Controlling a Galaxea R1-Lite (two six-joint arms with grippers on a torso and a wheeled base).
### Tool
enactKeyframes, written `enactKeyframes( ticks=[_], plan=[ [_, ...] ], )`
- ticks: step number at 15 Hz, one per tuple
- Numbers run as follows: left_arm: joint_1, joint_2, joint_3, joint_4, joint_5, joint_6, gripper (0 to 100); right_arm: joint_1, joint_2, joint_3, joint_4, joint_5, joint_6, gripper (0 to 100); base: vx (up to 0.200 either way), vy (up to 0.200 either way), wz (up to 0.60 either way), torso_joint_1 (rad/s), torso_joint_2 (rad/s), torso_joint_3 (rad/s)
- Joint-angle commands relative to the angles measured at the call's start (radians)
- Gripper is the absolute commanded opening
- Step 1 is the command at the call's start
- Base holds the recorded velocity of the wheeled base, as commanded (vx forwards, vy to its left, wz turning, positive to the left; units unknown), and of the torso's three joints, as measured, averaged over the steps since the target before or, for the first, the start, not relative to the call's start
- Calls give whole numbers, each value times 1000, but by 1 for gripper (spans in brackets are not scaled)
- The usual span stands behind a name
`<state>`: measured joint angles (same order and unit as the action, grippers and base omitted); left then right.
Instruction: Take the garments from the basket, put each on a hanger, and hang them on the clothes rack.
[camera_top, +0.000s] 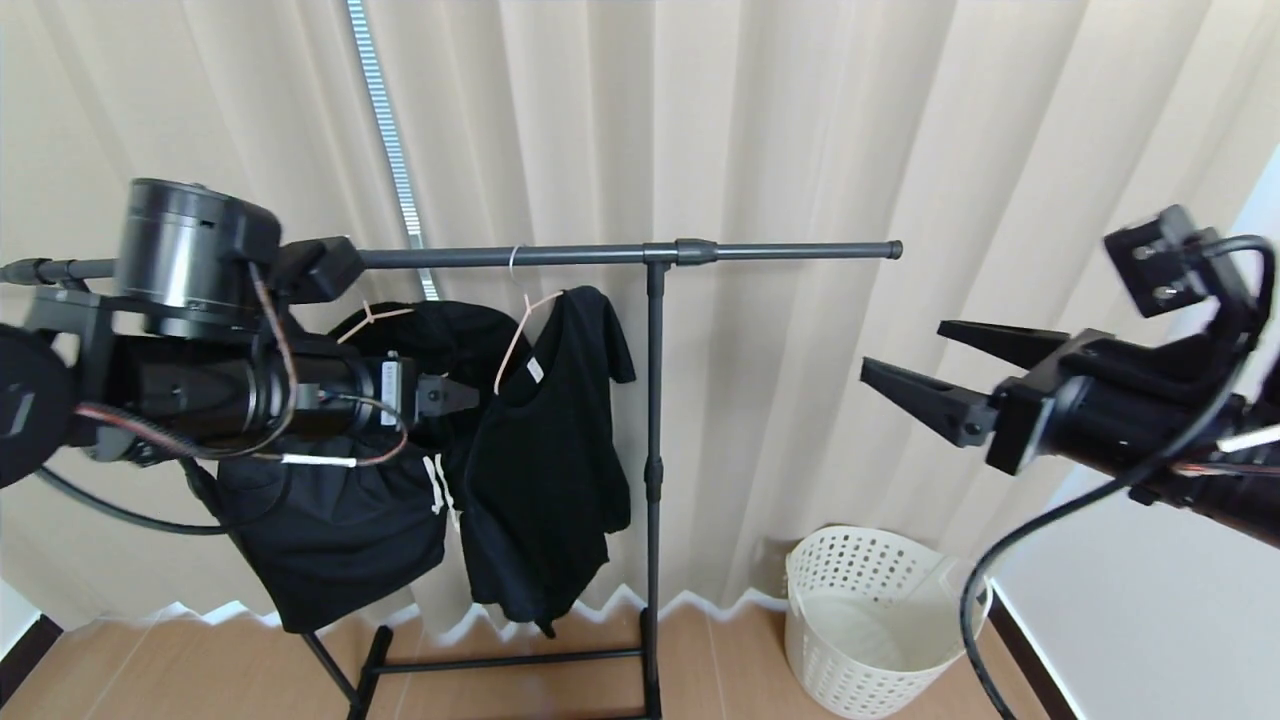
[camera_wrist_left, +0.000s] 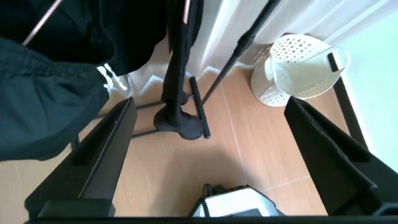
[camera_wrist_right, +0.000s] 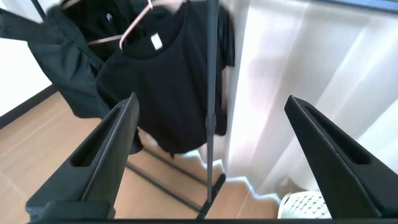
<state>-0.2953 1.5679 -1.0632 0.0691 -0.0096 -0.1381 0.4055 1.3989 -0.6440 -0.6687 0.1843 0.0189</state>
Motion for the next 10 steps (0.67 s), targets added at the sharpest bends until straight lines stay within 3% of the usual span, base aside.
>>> enactKeyframes(
  ticks=[1,4,7,8,10],
  plan=[
    [-36,-427,316,1,2,-8,100,-2,-356,234,35,-6,-93,100,0,0,0,0,0,0],
    [-36,-663,496,4,0,-11,100,-4,-563,405,90,-9,-97,100,0,0,0,0,0,0],
    [-30,-848,654,8,2,-8,100,-7,-834,563,327,-126,-99,100,0,0,0,0,0,0],
    [-28,-865,675,8,3,-8,100,-7,-880,578,365,-131,-97,100,0,0,0,0,0,0],
    [-18,-950,789,8,46,-6,100,-5,-1074,623,561,-131,-99,100,0,0,0,0,0,0]
  ],
)
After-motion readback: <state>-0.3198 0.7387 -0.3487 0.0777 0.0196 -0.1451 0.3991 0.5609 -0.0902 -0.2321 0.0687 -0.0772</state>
